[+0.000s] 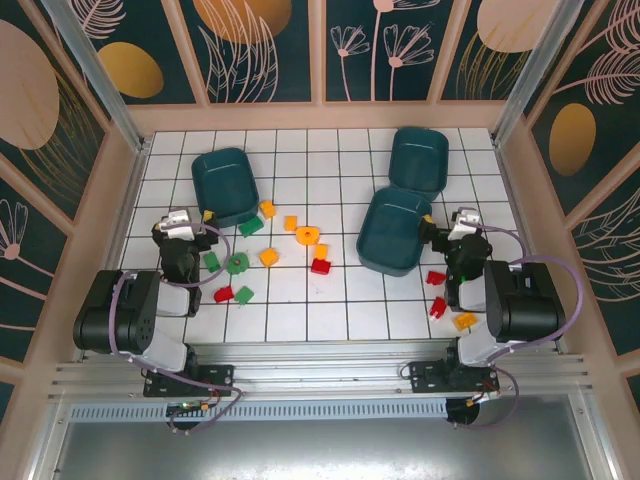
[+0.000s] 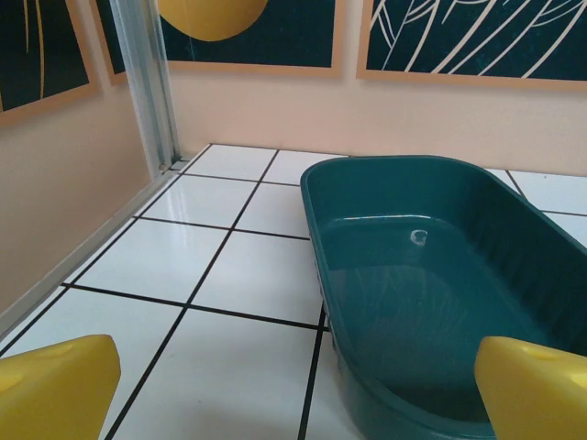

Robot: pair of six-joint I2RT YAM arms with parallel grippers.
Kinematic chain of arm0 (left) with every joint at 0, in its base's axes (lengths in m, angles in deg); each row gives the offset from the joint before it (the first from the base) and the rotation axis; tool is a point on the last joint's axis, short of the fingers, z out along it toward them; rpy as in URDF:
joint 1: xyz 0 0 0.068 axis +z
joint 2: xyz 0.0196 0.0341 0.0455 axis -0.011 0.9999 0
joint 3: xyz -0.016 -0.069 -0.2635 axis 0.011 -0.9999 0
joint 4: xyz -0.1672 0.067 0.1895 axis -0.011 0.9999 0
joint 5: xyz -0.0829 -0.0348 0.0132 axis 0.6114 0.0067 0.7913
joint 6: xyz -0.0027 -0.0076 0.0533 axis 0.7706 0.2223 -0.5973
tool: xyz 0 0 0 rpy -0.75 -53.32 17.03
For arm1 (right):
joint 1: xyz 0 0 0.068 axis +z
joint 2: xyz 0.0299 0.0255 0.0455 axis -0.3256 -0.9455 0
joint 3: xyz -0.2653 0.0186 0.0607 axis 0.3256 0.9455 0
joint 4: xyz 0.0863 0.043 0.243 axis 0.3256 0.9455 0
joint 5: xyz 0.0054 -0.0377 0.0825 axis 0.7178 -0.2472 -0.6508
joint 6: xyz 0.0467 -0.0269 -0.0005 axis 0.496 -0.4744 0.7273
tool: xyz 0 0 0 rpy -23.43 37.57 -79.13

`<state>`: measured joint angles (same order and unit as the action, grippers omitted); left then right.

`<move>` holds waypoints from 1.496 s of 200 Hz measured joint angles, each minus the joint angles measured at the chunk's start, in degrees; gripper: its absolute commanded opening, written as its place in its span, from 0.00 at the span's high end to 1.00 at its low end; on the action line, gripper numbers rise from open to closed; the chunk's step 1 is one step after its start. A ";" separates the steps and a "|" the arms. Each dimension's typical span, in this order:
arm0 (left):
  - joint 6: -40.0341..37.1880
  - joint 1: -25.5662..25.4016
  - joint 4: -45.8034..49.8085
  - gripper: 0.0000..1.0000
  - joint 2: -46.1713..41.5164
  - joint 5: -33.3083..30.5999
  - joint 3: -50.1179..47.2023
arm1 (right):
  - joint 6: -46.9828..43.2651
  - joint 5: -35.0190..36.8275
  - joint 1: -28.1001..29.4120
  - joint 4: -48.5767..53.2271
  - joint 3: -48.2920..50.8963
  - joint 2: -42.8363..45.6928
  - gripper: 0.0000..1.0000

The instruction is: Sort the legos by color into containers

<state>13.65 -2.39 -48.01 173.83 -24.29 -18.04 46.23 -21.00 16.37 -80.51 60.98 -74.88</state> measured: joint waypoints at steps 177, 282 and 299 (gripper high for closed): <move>0.00 0.00 -0.02 0.01 0.00 0.00 0.00 | 0.02 -0.02 0.00 -0.02 0.00 0.00 0.01; 3.58 0.00 33.14 0.01 -17.92 -0.28 21.92 | 1.22 9.57 11.98 35.98 -22.18 21.90 0.01; 10.51 0.00 40.85 0.01 -21.68 -0.50 29.33 | 6.25 7.91 12.17 46.05 -32.92 23.23 0.01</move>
<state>24.16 -2.39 -7.16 152.15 -24.79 11.29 52.48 -13.09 28.54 -34.46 28.06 -51.65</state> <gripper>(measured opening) 0.988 0.989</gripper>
